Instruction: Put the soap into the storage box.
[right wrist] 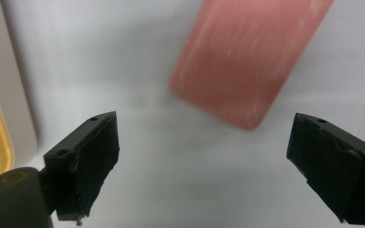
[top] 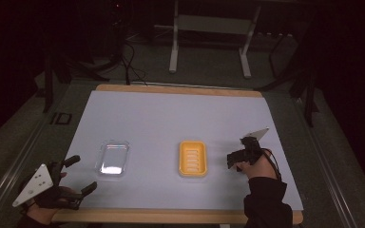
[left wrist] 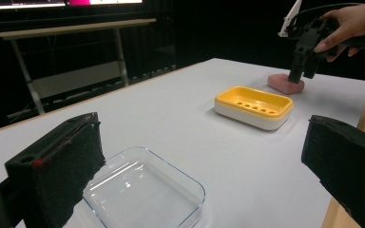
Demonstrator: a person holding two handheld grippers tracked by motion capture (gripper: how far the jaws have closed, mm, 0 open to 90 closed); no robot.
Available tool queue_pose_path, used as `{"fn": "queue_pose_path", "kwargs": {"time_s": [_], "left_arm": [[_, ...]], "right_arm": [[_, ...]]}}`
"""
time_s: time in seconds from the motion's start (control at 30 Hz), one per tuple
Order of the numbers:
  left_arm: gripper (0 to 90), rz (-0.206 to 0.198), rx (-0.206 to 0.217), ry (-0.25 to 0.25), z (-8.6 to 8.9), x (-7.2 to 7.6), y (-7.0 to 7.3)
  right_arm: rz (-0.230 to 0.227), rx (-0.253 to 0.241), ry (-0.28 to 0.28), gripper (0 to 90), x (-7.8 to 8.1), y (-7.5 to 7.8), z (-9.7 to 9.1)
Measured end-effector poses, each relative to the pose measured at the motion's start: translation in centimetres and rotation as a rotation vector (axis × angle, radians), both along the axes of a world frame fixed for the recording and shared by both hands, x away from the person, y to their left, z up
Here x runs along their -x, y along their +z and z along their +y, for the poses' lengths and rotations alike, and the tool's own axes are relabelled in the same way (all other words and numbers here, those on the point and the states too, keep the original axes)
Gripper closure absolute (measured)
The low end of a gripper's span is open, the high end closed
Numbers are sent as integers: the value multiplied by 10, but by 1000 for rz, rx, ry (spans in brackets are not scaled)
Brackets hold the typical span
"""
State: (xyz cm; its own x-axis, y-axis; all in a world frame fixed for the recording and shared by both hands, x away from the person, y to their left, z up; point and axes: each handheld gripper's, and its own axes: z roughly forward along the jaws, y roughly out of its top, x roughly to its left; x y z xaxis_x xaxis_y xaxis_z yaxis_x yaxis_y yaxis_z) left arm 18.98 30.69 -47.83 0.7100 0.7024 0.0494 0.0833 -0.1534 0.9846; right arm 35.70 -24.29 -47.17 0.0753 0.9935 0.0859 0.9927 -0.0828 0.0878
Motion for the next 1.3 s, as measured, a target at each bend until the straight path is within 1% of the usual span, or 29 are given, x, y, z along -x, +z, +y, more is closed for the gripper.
{"fn": "queue_pose_path", "kwargs": {"time_s": [0.03,0.1,0.23,0.27,0.3,0.33,0.37,0.4,0.47,0.5,0.57,0.6,0.67,0.8,0.83,0.9,0.97,1.0,1.03,1.07,1.1,1.13,1.2,1.23,1.27,1.3], "left_arm": [[4,1,0,-1,0,0,0],[4,0,1,-3,0,0,0],[4,2,1,-5,0,0,0],[4,2,3,-5,0,0,0],[4,3,2,-5,-1,0,0],[4,3,2,-6,-1,0,0],[4,2,0,-7,-1,0,0],[4,1,2,-8,-1,0,0],[4,2,1,-8,-1,0,0],[4,2,1,-9,-1,0,0],[4,3,0,-9,-1,0,0],[4,2,1,-10,-1,0,0],[4,2,0,-11,-1,0,0],[4,3,-1,-13,-2,0,0],[4,4,-5,-14,-2,0,0],[4,3,-8,-13,-2,1,0],[4,3,-9,-15,-2,0,0],[4,3,-9,-14,-2,1,0],[4,3,-11,-15,-2,0,0],[4,4,-9,-16,-2,0,-1],[4,3,-11,-16,-2,0,-1],[4,3,-12,-18,-3,0,-1],[4,3,-12,-18,-3,0,-1],[4,3,-17,-20,-3,1,-1],[4,3,-17,-20,-3,1,-1],[4,3,-21,-19,-3,1,-1]], "right_arm": [[2,0,-11,101,-2,-2,-1],[-30,10,-28,101,-4,-3,-3],[-44,10,-40,102,-6,-4,-4],[-52,28,-57,141,-10,-5,-3],[-52,28,-57,141,-10,-5,-3],[-54,48,-68,156,-11,-6,-3],[-64,37,-85,158,-14,-6,-3],[-66,38,-92,188,-15,-7,-3],[-61,47,-92,192,-17,-7,-3],[-58,43,-99,192,-18,-8,-2],[-52,50,-118,204,-21,-11,-4],[-52,50,-118,204,-21,-11,-4],[-68,60,-137,228,-24,-11,-4],[-69,57,-149,238,-26,-12,-4],[-70,65,-161,240,-29,-14,-4],[-77,63,-171,245,-29,-14,-5],[-70,67,-170,246,-30,-16,-5],[-73,60,-184,261,-30,-16,-6],[-64,59,-189,276,-30,-17,-7],[-63,65,-193,286,-31,-18,-8],[-61,72,-204,316,-31,-18,-8],[-51,62,-201,316,-31,-19,-8],[-52,70,-204,316,-32,-20,-7],[-32,79,-199,344,-34,-22,-5],[-32,79,-199,344,-34,-22,-5],[-22,79,-206,358,-34,-24,-5]]}}
